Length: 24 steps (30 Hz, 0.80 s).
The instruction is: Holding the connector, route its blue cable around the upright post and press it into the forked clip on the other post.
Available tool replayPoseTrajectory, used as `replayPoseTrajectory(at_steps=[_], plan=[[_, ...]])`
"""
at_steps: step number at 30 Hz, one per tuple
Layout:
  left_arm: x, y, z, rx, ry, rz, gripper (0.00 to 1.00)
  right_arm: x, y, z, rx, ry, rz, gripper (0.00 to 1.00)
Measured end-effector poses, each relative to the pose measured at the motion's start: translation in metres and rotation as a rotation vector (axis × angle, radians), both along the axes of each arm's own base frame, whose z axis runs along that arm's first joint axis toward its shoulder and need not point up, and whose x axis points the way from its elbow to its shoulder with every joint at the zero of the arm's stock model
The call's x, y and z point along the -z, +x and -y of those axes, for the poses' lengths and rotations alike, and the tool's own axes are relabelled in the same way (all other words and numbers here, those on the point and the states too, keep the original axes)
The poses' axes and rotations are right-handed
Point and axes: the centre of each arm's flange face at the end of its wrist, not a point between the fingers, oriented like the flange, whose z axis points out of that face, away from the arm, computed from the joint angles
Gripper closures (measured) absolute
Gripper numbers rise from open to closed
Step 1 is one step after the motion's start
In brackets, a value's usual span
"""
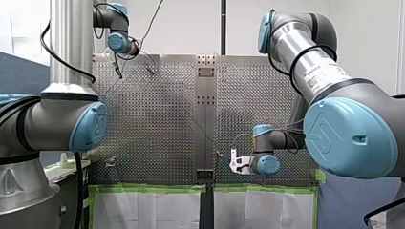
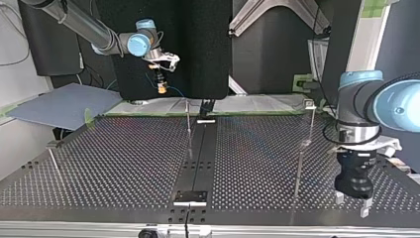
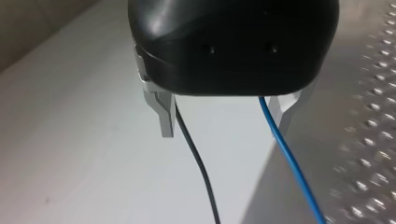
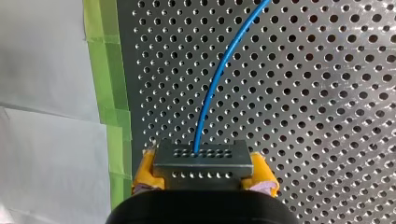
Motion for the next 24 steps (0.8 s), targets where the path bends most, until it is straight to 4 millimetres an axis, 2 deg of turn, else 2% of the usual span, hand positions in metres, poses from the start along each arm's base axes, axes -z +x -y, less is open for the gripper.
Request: replayPoseTrajectory(at_steps=[3, 6, 24], plan=[[-0.005, 0.005, 0.002, 0.019, -0.003, 0.007, 0.02, 0.000, 0.000, 0.000, -0.001, 0.000, 0.000, 1.00], [-0.003, 0.012, 0.003, 0.033, -0.004, -0.001, 0.02, 0.000, 0.000, 0.000, -0.001, 0.000, 0.000, 1.00], [0.041, 0.038, 0.007, 0.035, 0.034, -0.089, 0.02, 0.000, 0.001, -0.002, -0.006, 0.009, -0.005, 1.00]])
